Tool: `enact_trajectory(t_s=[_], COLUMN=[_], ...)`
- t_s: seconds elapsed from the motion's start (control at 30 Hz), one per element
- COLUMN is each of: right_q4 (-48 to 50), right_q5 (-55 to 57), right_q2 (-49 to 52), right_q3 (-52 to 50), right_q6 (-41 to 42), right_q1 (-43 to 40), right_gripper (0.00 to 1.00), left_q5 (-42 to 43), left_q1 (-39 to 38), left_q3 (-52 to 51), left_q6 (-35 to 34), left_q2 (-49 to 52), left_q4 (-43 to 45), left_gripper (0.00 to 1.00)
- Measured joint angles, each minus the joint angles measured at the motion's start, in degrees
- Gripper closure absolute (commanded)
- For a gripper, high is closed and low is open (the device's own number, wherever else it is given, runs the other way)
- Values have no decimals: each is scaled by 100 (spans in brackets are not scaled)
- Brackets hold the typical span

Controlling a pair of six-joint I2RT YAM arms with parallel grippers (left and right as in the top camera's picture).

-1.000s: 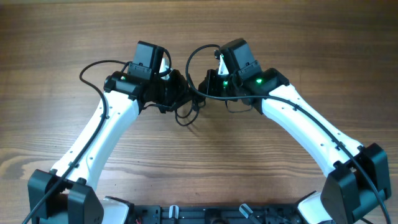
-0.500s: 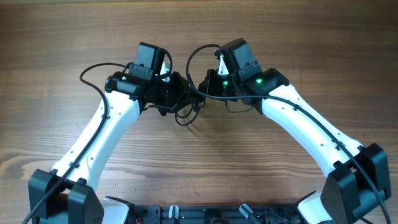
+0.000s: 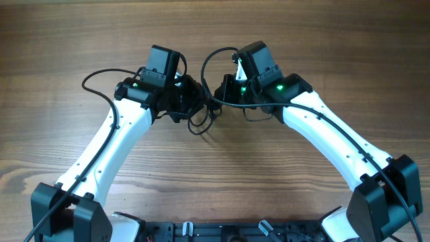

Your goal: Untangle cables

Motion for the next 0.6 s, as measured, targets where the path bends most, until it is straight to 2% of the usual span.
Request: enact_trajectory(t_s=[0.6], right_q4=[0], right_q5=[2], right_q2=[0], right_q3=[0], right_q6=[0], right_q1=[0], right_gripper=[96], left_q5=[-44], left_q1=[-155], left_q3=[0], left_q6=[-522], left_q2=[0], left_q4=[37], left_gripper=[80])
